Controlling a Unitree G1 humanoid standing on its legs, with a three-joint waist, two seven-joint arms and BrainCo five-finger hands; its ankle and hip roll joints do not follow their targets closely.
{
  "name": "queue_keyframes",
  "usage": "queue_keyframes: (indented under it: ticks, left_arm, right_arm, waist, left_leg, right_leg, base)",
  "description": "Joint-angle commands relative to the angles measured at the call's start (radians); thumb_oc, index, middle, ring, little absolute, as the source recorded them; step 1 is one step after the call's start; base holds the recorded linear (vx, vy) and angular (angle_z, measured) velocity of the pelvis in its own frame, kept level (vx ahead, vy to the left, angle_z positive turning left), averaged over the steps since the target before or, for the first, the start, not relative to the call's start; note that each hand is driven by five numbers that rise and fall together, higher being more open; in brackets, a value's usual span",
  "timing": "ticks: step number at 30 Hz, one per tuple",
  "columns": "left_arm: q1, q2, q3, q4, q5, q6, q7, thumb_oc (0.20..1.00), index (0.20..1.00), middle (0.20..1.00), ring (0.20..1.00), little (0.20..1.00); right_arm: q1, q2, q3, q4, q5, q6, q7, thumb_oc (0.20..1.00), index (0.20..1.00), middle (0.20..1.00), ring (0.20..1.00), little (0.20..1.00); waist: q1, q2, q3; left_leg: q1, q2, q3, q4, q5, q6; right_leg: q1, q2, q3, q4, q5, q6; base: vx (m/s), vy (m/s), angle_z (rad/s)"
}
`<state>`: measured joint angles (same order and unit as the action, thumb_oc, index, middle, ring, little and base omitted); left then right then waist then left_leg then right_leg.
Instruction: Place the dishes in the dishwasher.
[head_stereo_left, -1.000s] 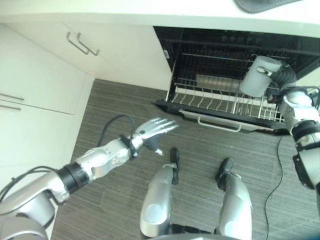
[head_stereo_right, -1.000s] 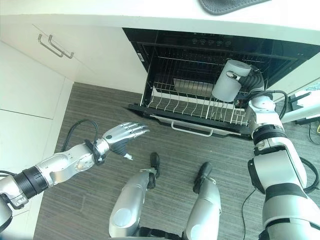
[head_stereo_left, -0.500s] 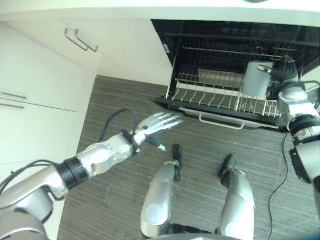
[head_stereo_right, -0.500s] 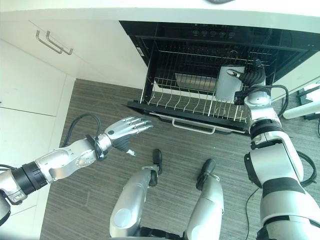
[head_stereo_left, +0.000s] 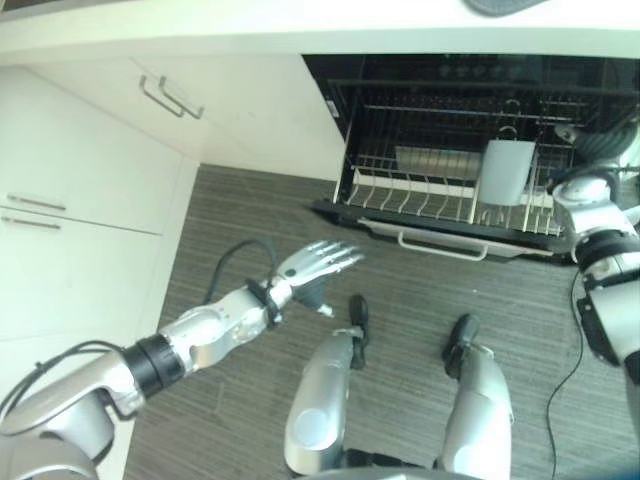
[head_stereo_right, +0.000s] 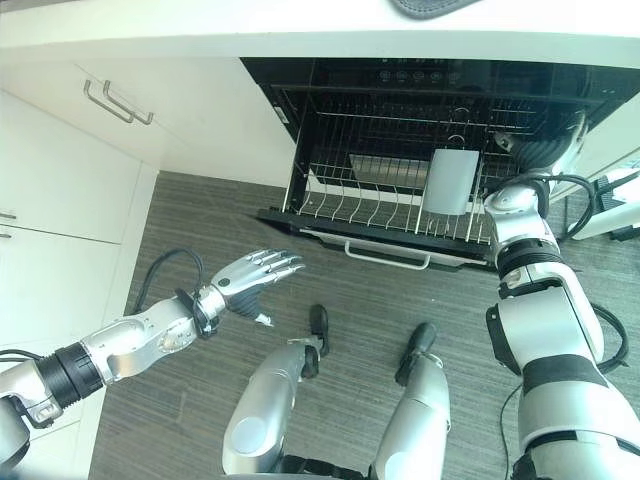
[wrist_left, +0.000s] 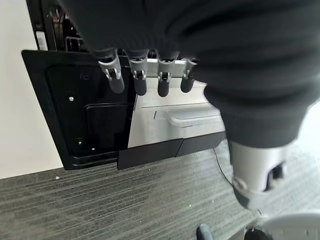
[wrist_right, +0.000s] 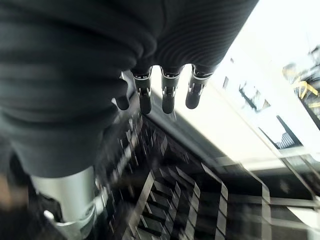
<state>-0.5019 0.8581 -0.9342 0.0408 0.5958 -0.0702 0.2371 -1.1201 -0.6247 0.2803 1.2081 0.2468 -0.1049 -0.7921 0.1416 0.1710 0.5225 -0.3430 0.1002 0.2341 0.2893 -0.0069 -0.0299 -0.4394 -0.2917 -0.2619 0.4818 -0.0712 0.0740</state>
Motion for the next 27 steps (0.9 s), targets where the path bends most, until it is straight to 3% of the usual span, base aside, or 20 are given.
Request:
queue_keyframes:
  ticks: [1,7,9,11,13,14,15,16,21,22,23,24,26,27]
  left_arm:
    - [0.043,-0.016,0.049,-0.049,0.056,-0.001,0.053,1.000,1.000,1.000,1.000,1.000]
    - [0.181,-0.074,0.096,-0.007,0.076,0.063,0.042,1.000,1.000,1.000,1.000,1.000]
    - [0.232,-0.102,0.111,0.049,0.070,0.083,0.060,1.000,1.000,1.000,1.000,1.000]
    - [0.288,-0.147,0.128,0.141,0.040,0.099,0.099,1.000,1.000,1.000,1.000,1.000]
    - [0.336,-0.199,0.152,0.251,-0.025,0.090,0.142,1.000,1.000,1.000,1.000,1.000]
    - [0.357,-0.224,0.165,0.296,-0.107,0.086,0.147,1.000,1.000,1.000,1.000,1.000]
    - [0.414,-0.312,0.219,0.440,-0.289,0.060,0.131,1.000,1.000,1.000,1.000,1.000]
    - [0.447,-0.374,0.262,0.533,-0.385,0.017,0.123,1.000,1.000,1.000,1.000,1.000]
    - [0.513,-0.573,0.452,0.804,-0.769,-0.093,-0.009,1.000,1.000,1.000,1.000,1.000]
    - [0.522,-0.602,0.495,0.818,-0.855,-0.096,-0.067,1.000,1.000,1.000,1.000,1.000]
    - [0.558,-0.645,0.577,0.804,-1.005,-0.123,-0.203,1.000,1.000,1.000,1.000,1.000]
    - [0.575,-0.652,0.616,0.769,-1.063,-0.145,-0.280,1.000,1.000,1.000,1.000,1.000]
    - [0.595,-0.630,0.648,0.683,-1.105,-0.191,-0.353,1.000,1.000,1.000,1.000,1.000]
    - [0.603,-0.581,0.676,0.562,-1.154,-0.212,-0.391,1.000,1.000,1.000,1.000,1.000]
  right_arm:
    - [0.009,-0.017,-0.039,-0.064,0.011,-0.153,-0.095,1.000,1.000,1.000,1.000,1.000]
    - [0.241,0.103,-0.205,-0.188,0.275,-0.269,-0.046,1.000,1.000,1.000,1.000,1.000]
    - [0.327,0.155,-0.226,-0.252,0.397,-0.307,0.075,1.000,1.000,1.000,1.000,1.000]
    - [0.413,0.220,-0.216,-0.353,0.520,-0.294,0.251,1.000,1.000,1.000,1.000,1.000]
    - [0.496,0.265,-0.191,-0.474,0.541,-0.273,0.279,1.000,1.000,1.000,1.000,1.000]
    - [0.531,0.280,-0.185,-0.519,0.547,-0.263,0.304,1.000,1.000,1.000,1.000,1.000]
    - [0.620,0.305,-0.161,-0.621,0.555,-0.250,0.356,1.000,1.000,1.000,1.000,1.000]
    - [0.679,0.318,-0.156,-0.680,0.575,-0.246,0.418,1.000,1.000,1.000,1.000,1.000]
    - [0.879,0.348,-0.132,-0.846,0.521,-0.250,0.626,1.000,1.000,1.000,1.000,1.000]
    - [0.906,0.347,-0.141,-0.872,0.501,-0.236,0.657,1.000,1.000,1.000,1.000,1.000]
    - [0.963,0.339,-0.176,-0.937,0.478,-0.217,0.742,1.000,1.000,1.000,1.000,1.000]
    - [0.992,0.330,-0.197,-0.970,0.453,-0.219,0.785,1.000,1.000,1.000,1.000,1.000]
    - [1.034,0.313,-0.234,-1.023,0.448,-0.214,0.866,1.000,1.000,1.000,1.000,1.000]
    - [1.071,0.289,-0.262,-1.073,0.437,-0.211,0.924,1.000,1.000,1.000,1.000,1.000]
  waist:
    - [0.010,0.010,-0.003]
    - [-0.006,-0.025,-0.049]
    - [-0.015,-0.041,-0.076]
    - [-0.030,-0.059,-0.108]
    - [-0.046,-0.075,-0.139]
    - [-0.053,-0.081,-0.154]
    - [-0.065,-0.095,-0.192]
    - [-0.071,-0.102,-0.213]
    - [-0.093,-0.129,-0.286]
    - [-0.097,-0.135,-0.295]
    - [-0.101,-0.151,-0.310]
    - [-0.102,-0.160,-0.314]
    - [-0.102,-0.171,-0.316]
    - [-0.099,-0.176,-0.313]
  left_leg:
    - [0.045,-0.003,0.048,-0.007,-0.088,0.003]
    - [0.152,0.011,0.050,-0.032,-0.105,0.004]
    - [0.189,0.021,0.054,-0.044,-0.108,0.002]
    - [0.229,0.031,0.058,-0.061,-0.107,-0.002]
    - [0.264,0.039,0.054,-0.076,-0.105,-0.005]
    - [0.277,0.042,0.052,-0.084,-0.103,-0.007]
    - [0.307,0.043,0.043,-0.101,-0.099,-0.009]
    - [0.320,0.042,0.033,-0.107,-0.095,-0.010]
    - [0.363,0.025,-0.005,-0.124,-0.087,-0.009]
    - [0.371,0.020,-0.012,-0.125,-0.090,-0.007]
    - [0.381,0.007,-0.024,-0.119,-0.100,-0.001]
    - [0.389,-0.001,-0.026,-0.116,-0.108,0.005]
    - [0.397,-0.010,-0.028,-0.110,-0.120,0.013]
    - [0.404,-0.017,-0.031,-0.111,-0.126,0.021]
  right_leg:
    - [0.092,-0.008,-0.055,-0.001,-0.093,0.064]
    - [0.201,-0.006,-0.055,-0.051,-0.097,0.067]
    - [0.241,0.002,-0.054,-0.081,-0.094,0.067]
    - [0.282,0.015,-0.047,-0.109,-0.096,0.063]
    - [0.318,0.029,-0.036,-0.127,-0.102,0.057]
    - [0.332,0.035,-0.031,-0.135,-0.104,0.055]
    - [0.370,0.048,-0.023,-0.156,-0.111,0.046]
    - [0.388,0.054,-0.019,-0.165,-0.112,0.043]
    - [0.448,0.071,-0.006,-0.203,-0.105,0.032]
    - [0.460,0.072,-0.006,-0.212,-0.102,0.031]
    - [0.476,0.064,-0.006,-0.223,-0.092,0.037]
    - [0.485,0.057,-0.008,-0.228,-0.085,0.042]
    - [0.496,0.045,-0.011,-0.235,-0.073,0.051]
    - [0.503,0.035,-0.014,-0.238,-0.061,0.061]
  base:
    - [0.04,0.034,-0.08]
    - [0.10,0.020,-0.04]
    - [0.13,0.007,-0.06]
    - [0.14,0.014,-0.09]
    - [0.14,0.013,-0.13]
    - [0.18,0.026,-0.18]
    - [0.20,0.044,-0.15]
    - [0.21,0.060,-0.11]
    - [0.12,0.064,-0.04]
    - [0.07,0.071,0.01]
    - [0.04,0.074,0.00]
    - [0.01,0.071,0.03]
    - [-0.03,0.048,0.09]
    - [-0.06,0.038,0.14]
